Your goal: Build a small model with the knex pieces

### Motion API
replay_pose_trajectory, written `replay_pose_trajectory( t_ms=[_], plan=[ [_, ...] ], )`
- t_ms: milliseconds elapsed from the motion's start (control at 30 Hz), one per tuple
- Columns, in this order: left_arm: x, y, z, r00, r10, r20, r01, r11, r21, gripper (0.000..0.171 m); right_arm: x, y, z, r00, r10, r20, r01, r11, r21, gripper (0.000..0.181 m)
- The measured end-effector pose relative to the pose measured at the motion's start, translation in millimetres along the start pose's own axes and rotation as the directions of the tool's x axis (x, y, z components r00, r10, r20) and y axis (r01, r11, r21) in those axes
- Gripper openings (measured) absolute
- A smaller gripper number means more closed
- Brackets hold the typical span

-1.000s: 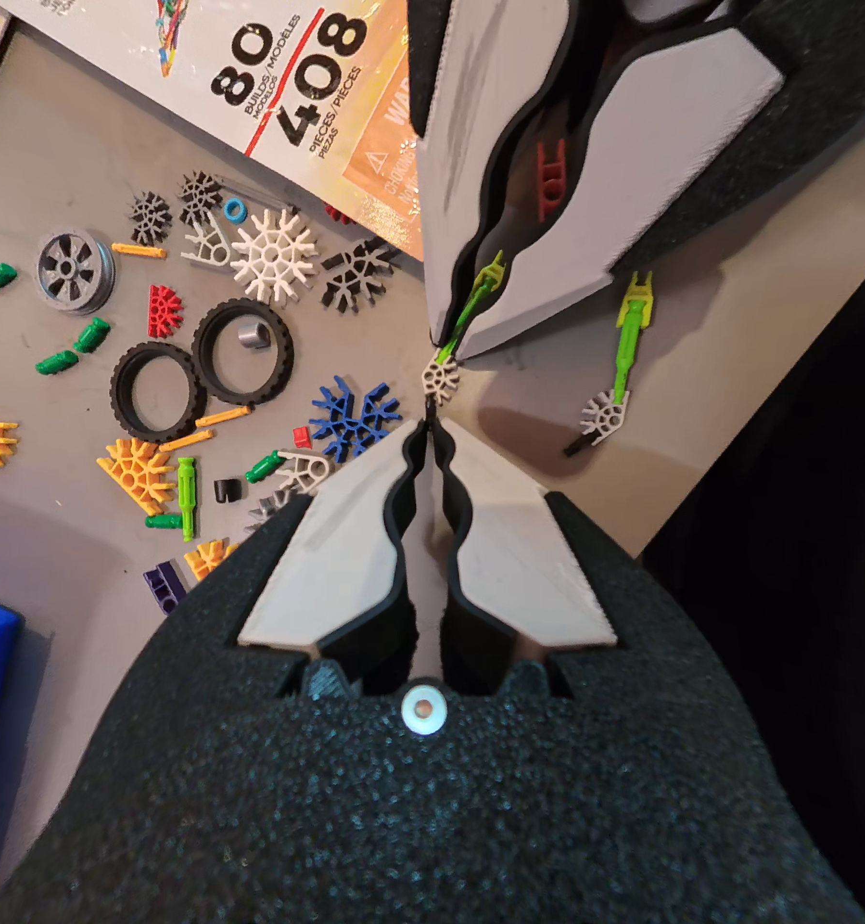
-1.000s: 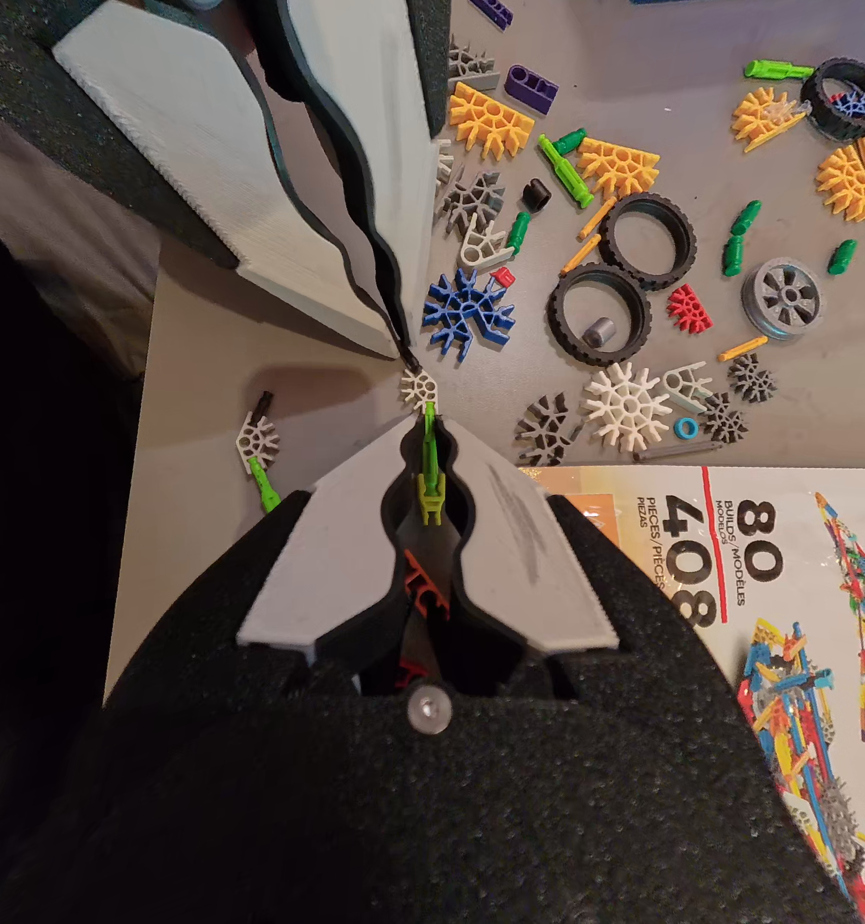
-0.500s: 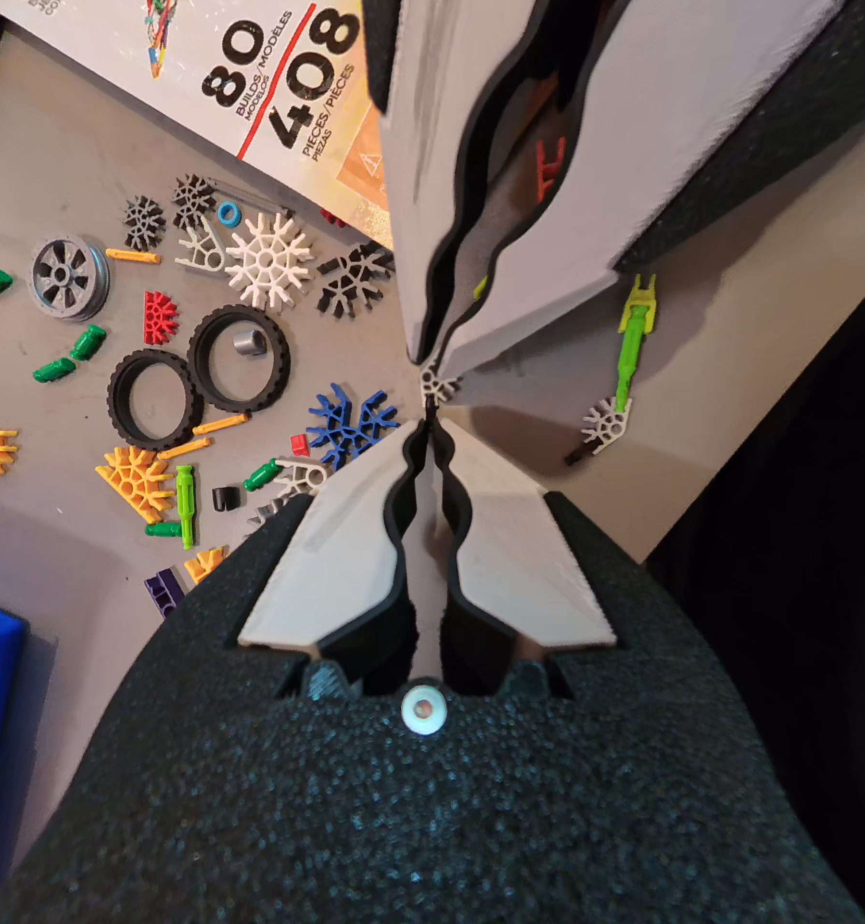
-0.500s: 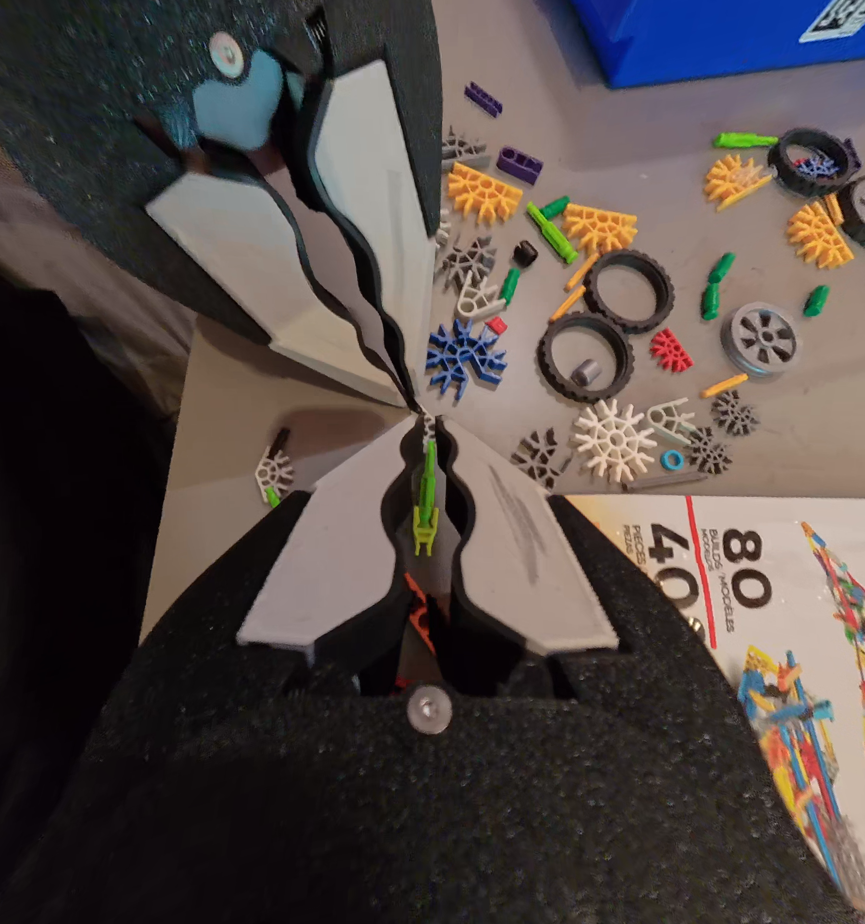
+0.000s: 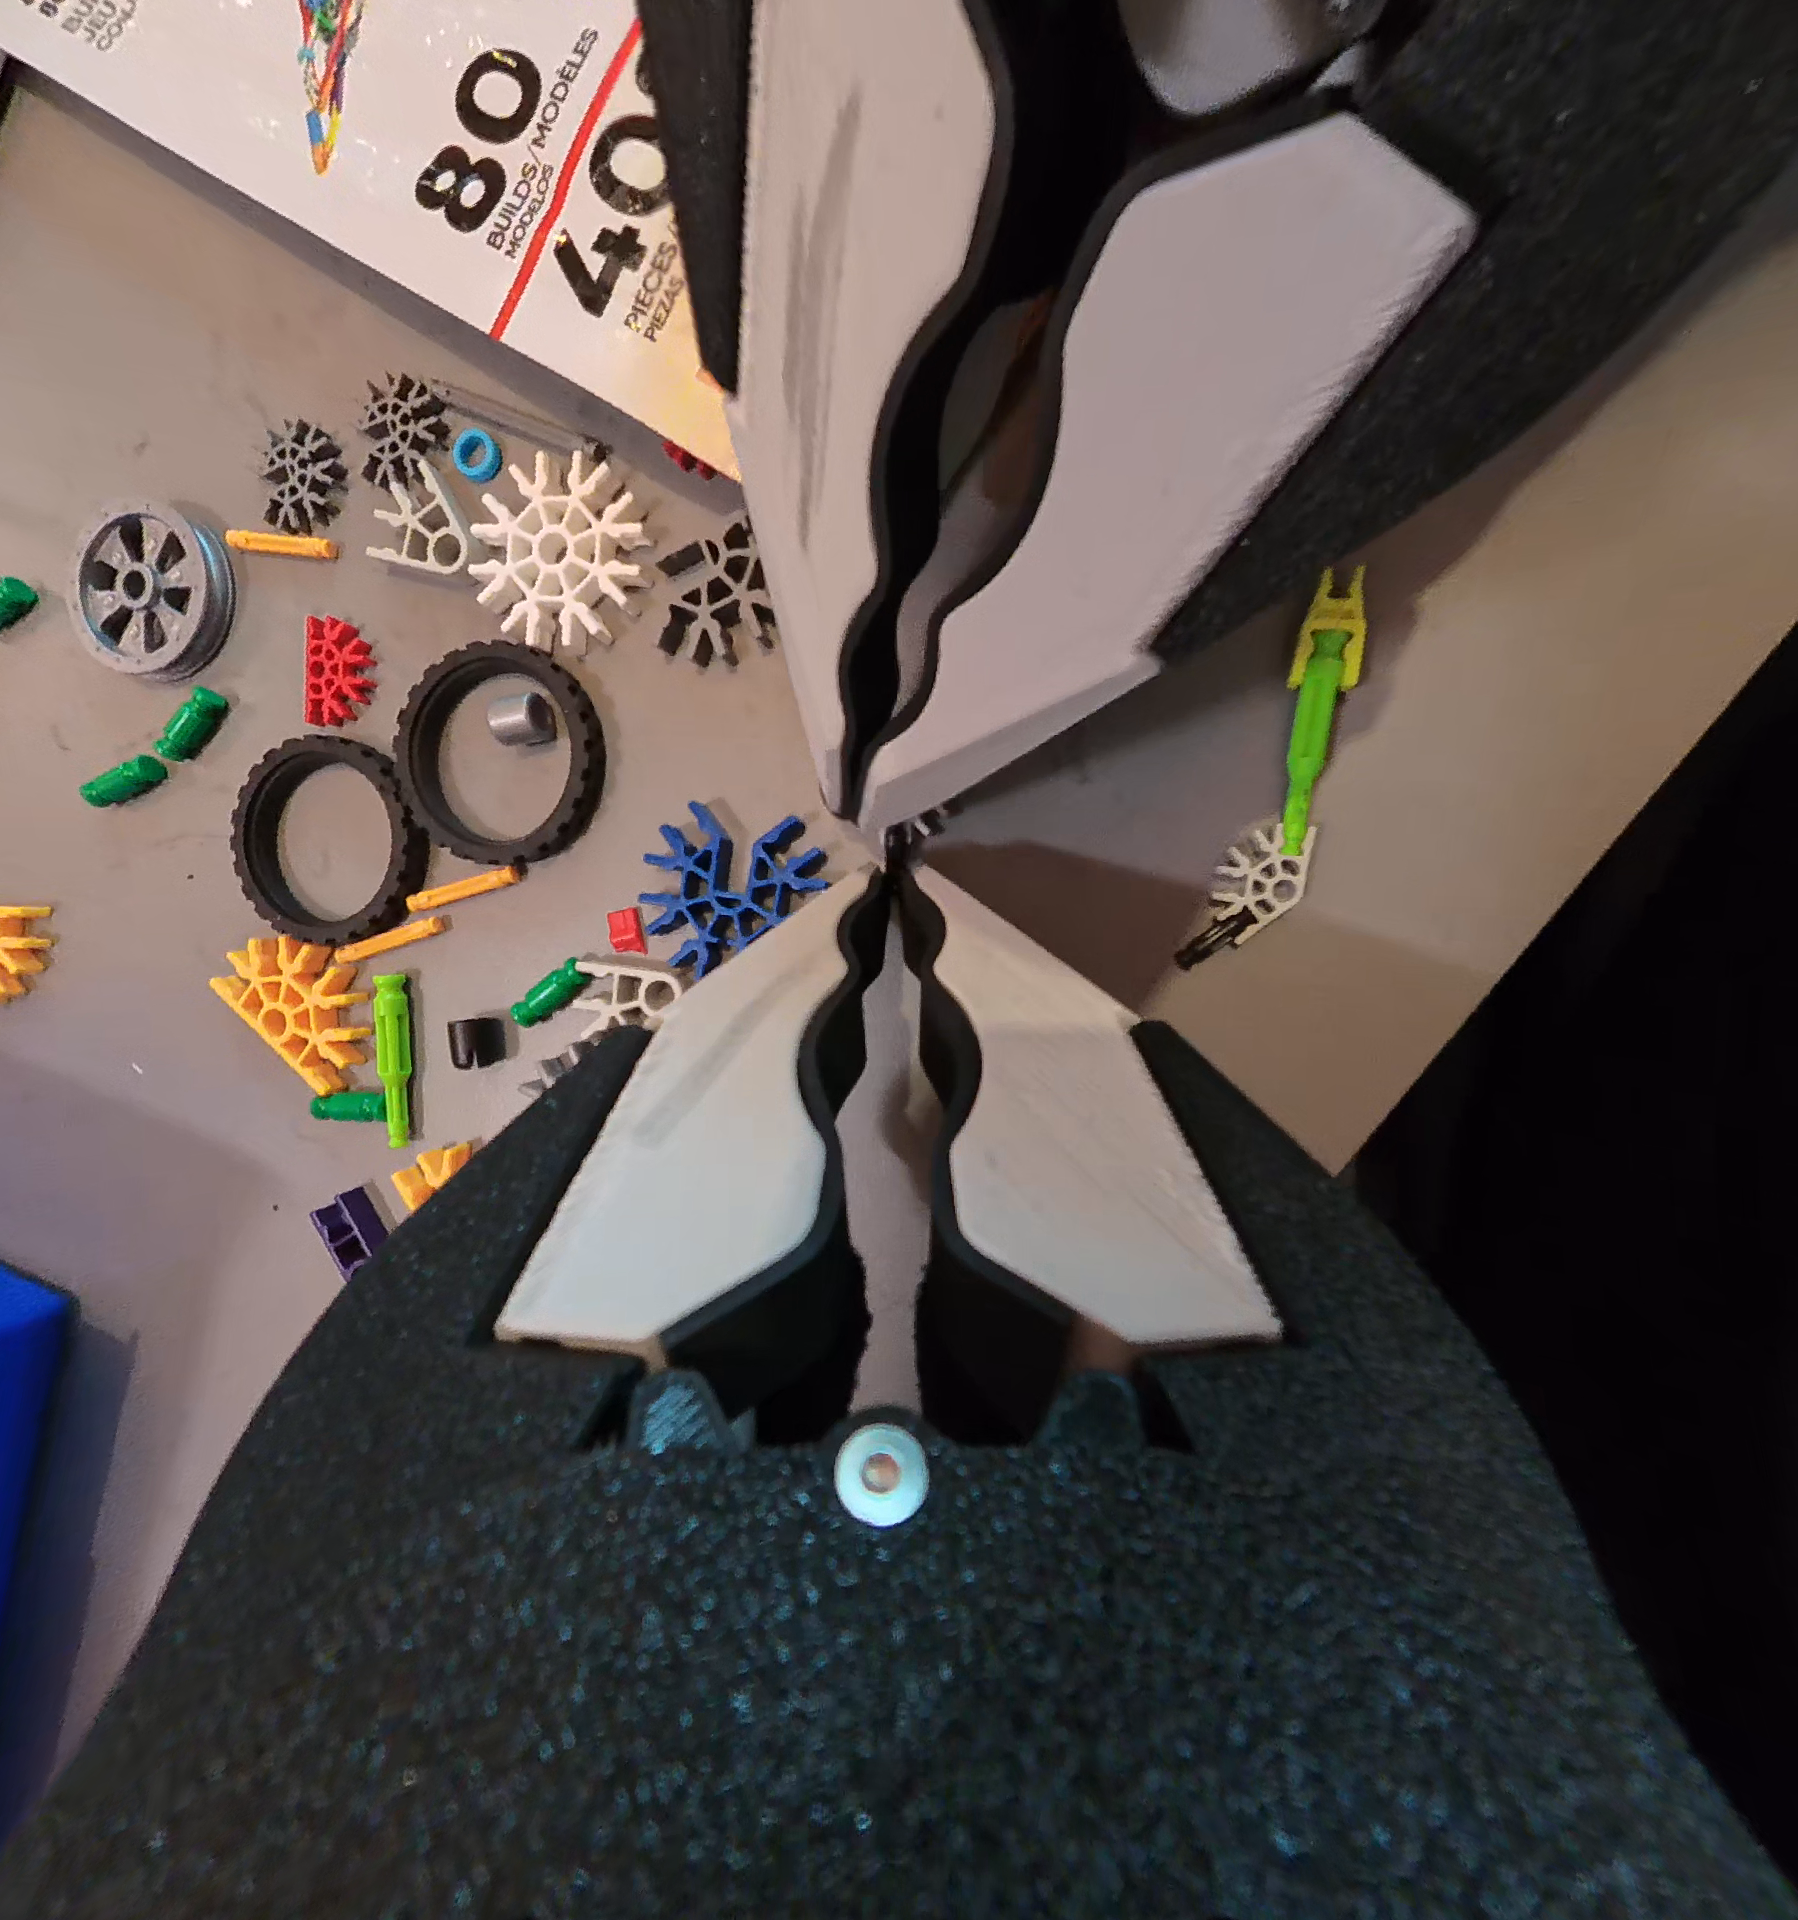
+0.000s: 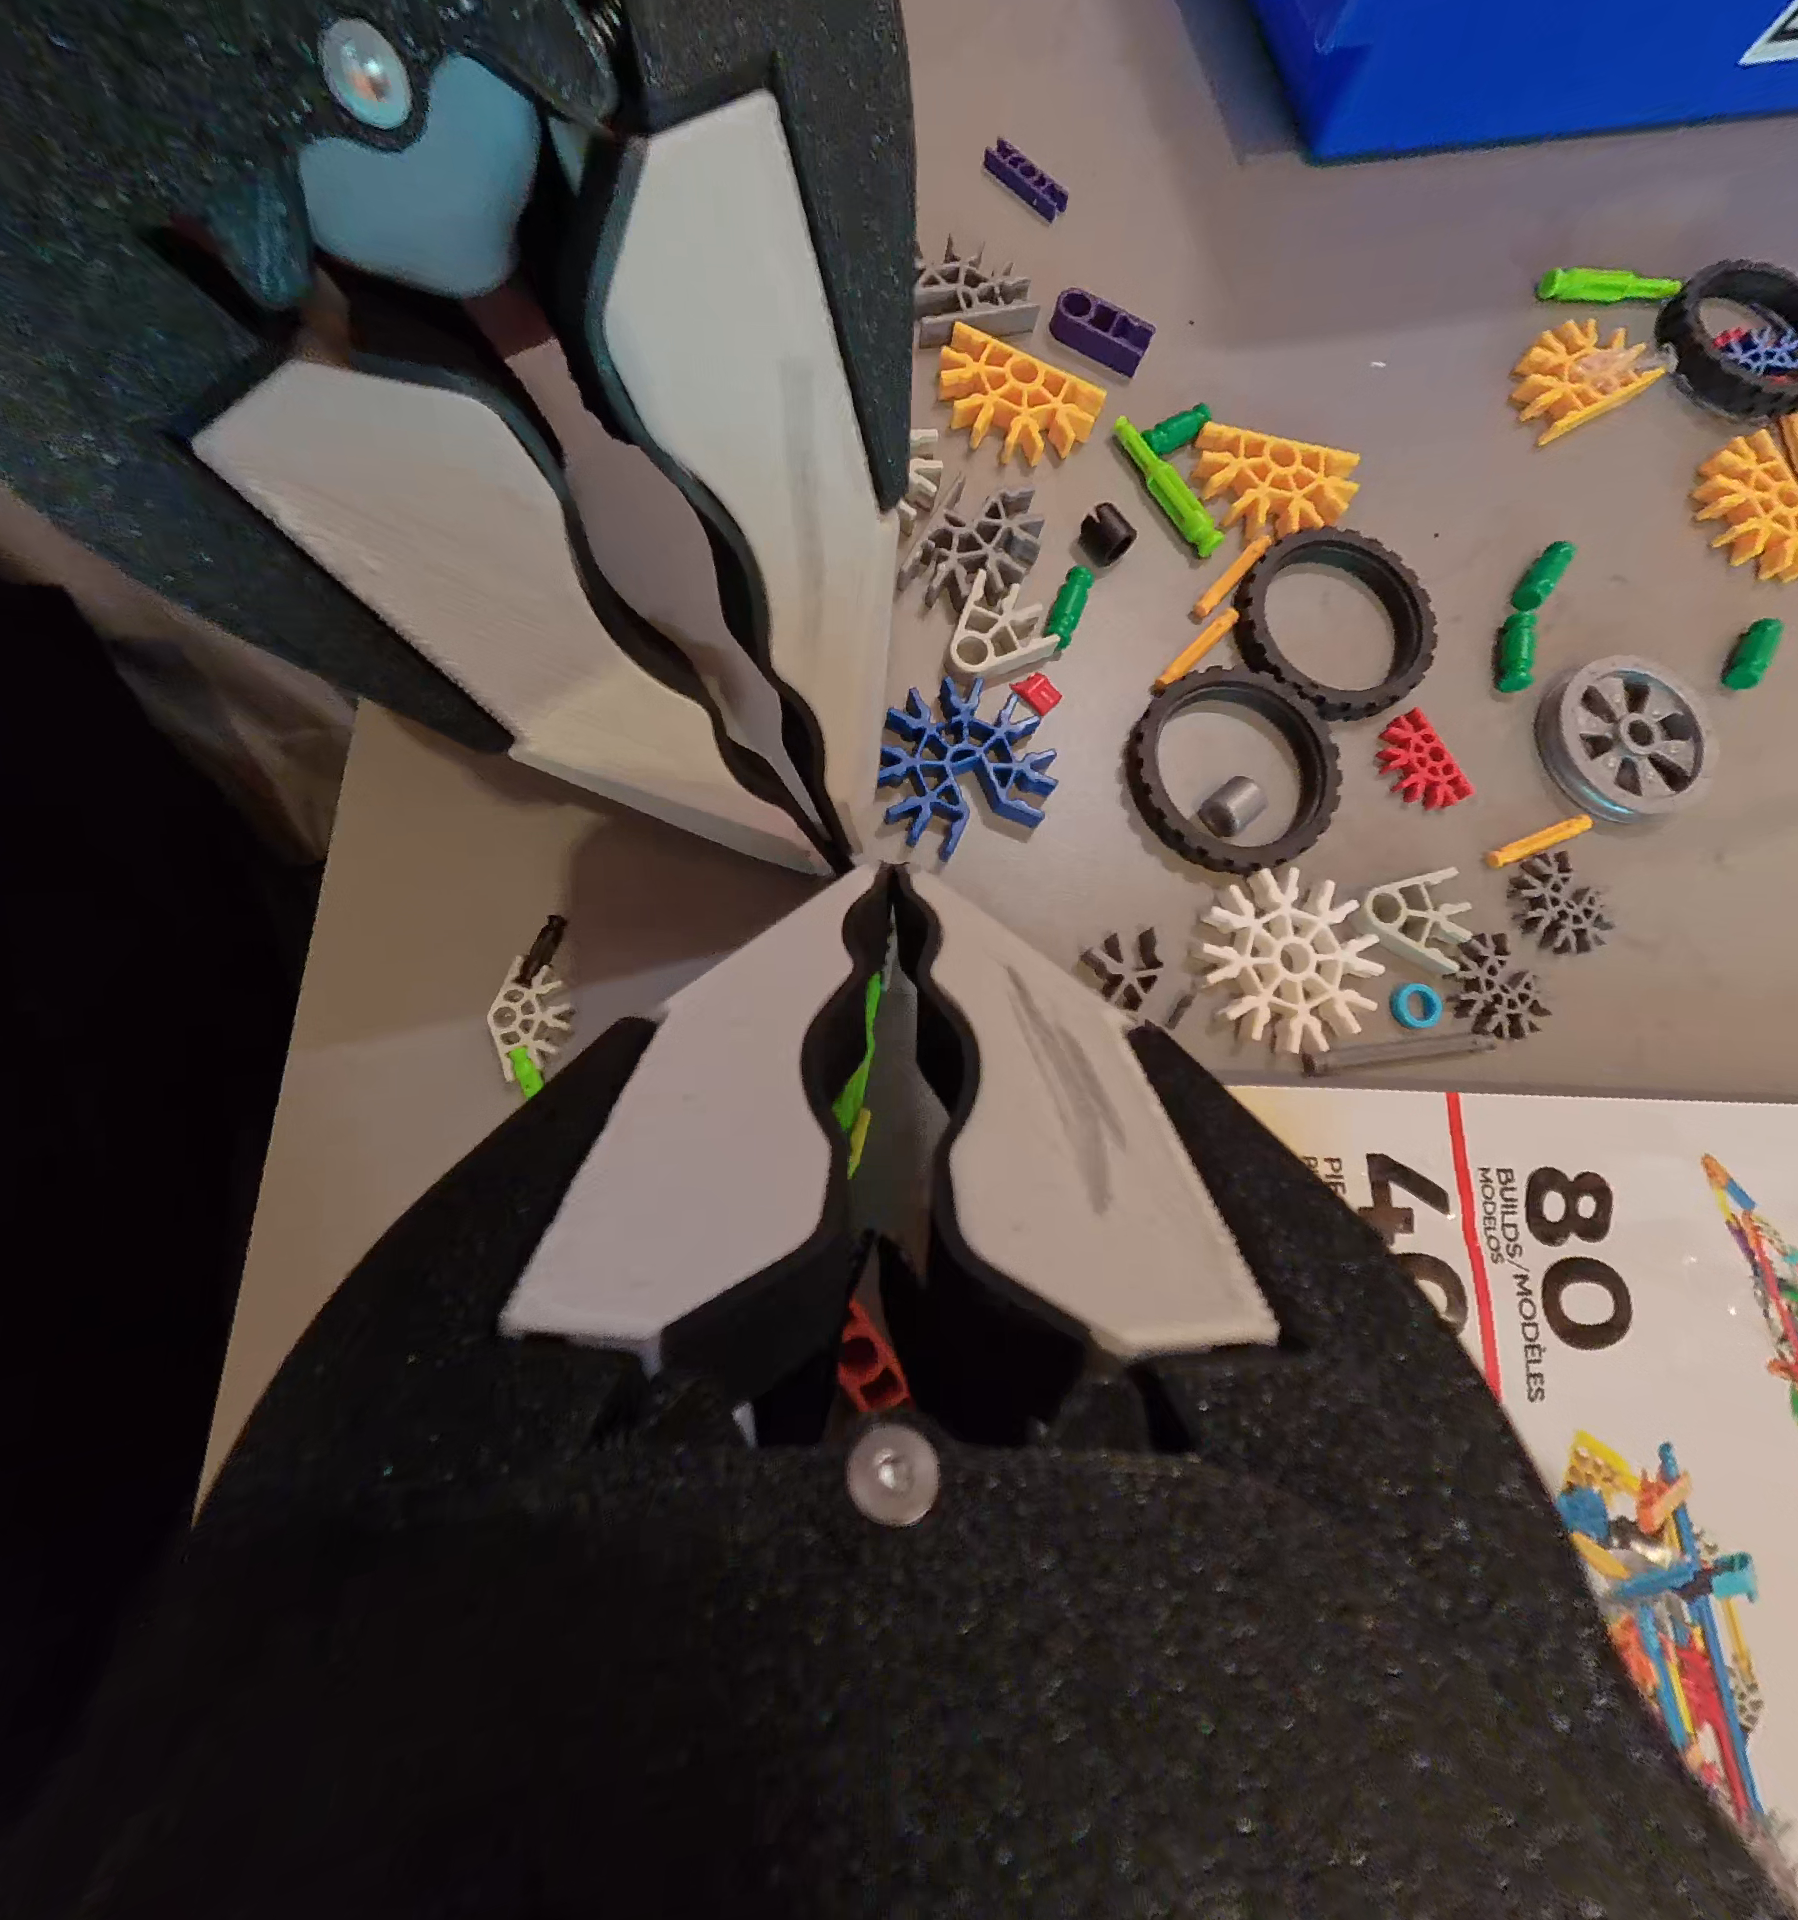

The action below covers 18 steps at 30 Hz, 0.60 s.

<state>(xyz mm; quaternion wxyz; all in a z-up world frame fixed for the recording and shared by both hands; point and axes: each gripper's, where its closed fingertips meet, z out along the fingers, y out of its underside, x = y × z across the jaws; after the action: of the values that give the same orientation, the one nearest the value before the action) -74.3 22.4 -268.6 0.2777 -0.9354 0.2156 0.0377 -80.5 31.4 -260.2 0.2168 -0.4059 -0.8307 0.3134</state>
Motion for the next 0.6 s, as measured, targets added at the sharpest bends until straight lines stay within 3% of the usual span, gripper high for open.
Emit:
replay_pose_trajectory(
  t_ms=[300,600],
  plan=[
    [5.1,-3.4,0.9,1.0,0.006,-0.023,-0.006,1.0,0.011,0.0,-3.5,5.9,4.6,0.999,-0.039,-0.003,0.039,0.999,-0.037,0.0],
    [1.7,-2.8,1.3,1.0,0.021,-0.003,-0.021,1.0,0.002,0.0,-1.0,4.4,-7.8,1.0,-0.005,0.019,0.005,1.0,0.006,0.0]
  ],
)
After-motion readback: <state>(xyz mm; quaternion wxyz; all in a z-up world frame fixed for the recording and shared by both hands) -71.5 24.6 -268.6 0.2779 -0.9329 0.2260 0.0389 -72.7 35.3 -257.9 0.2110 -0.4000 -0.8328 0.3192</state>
